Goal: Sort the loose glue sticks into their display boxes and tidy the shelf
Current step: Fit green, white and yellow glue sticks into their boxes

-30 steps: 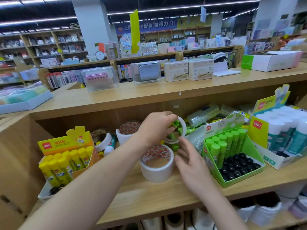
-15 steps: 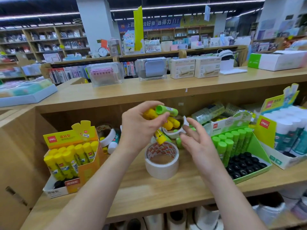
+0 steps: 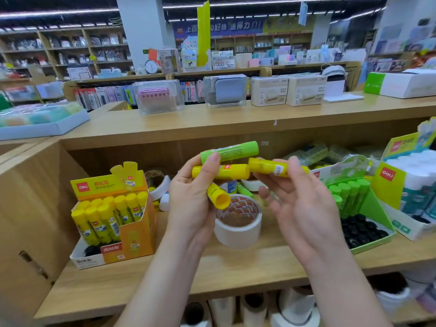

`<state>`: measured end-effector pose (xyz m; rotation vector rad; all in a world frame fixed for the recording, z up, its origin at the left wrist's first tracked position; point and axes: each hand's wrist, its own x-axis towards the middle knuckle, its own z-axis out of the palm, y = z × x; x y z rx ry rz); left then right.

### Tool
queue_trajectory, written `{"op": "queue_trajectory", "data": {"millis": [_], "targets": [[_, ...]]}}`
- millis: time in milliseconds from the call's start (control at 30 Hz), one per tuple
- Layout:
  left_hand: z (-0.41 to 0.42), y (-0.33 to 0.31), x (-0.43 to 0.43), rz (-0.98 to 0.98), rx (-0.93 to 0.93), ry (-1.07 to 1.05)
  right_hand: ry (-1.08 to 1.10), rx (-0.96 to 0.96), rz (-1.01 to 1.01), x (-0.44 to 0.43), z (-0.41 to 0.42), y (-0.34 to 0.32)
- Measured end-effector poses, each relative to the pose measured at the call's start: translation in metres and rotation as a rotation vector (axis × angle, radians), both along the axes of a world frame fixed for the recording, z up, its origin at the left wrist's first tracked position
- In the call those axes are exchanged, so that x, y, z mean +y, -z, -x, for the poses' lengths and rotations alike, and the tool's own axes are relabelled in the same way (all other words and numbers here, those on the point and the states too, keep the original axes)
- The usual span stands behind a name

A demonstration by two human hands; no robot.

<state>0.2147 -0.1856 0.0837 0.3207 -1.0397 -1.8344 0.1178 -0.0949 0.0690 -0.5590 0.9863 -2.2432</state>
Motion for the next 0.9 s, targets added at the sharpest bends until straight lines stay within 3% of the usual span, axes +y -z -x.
{"op": "queue_trajectory", "data": {"millis": [133, 300, 367, 500, 567, 667, 767, 900], "targets": [[-0.007, 0.006, -0.006, -0.047, -0.025, 0.045, -0.121, -0.37, 0.196, 0.009, 0.003, -0.013], [-0.008, 0.008, -0.001, -0.061, -0.082, 0.137, -0.266, -0.466, 0.244, 0.008, -0.002, -0.014], [-0.009, 0.006, 0.002, -0.044, -0.091, 0.164, -0.317, -0.383, 0.182, 0.009, -0.002, -0.014], [-0.014, 0.005, 0.002, 0.104, -0.159, 0.175, -0.282, 0.148, -0.118, 0.012, -0.008, -0.013], [-0.016, 0.006, 0.003, 0.185, -0.191, 0.168, -0.185, 0.289, -0.149, 0.01, -0.013, -0.011], [-0.017, 0.004, 0.007, 0.109, -0.163, 0.122, -0.087, 0.123, -0.044, 0.007, -0.014, -0.009], [-0.019, 0.004, 0.009, -0.135, -0.08, 0.165, -0.14, -0.118, 0.085, 0.009, -0.011, -0.005], [-0.02, 0.004, 0.021, -0.355, 0.018, 0.312, -0.18, -0.201, 0.114, 0.015, -0.015, 0.003]]}}
